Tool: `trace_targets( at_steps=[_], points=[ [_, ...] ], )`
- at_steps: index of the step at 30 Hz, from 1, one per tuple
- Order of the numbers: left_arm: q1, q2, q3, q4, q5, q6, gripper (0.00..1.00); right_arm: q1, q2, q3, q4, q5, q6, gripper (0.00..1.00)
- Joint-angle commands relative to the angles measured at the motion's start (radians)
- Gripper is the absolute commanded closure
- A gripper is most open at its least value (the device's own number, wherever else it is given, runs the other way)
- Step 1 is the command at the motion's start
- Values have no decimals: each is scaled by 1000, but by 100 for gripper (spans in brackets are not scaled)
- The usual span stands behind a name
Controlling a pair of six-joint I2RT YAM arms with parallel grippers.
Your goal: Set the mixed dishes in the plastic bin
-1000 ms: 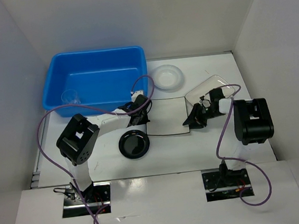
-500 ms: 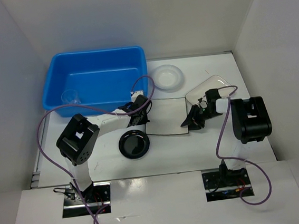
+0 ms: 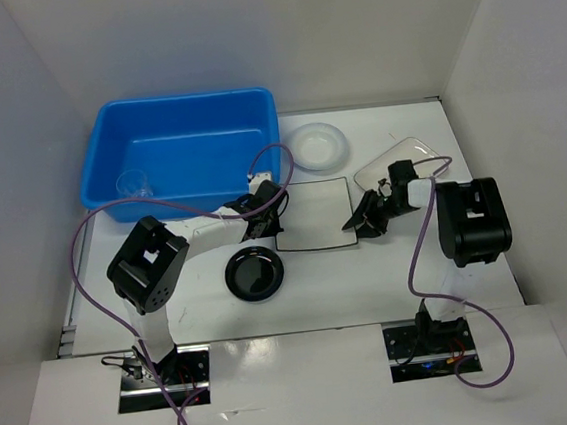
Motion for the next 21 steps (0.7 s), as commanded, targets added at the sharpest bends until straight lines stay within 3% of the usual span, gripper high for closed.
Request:
trace_targets(
  at_steps=[1,21],
  points=[
    [-30,14,-31,-81,74,-20,100,-33,20,48,33,112,-6,54],
    [-30,14,-12,-99,55,-10,100,-67,-58,-9,112,253,-55,46]
  ],
)
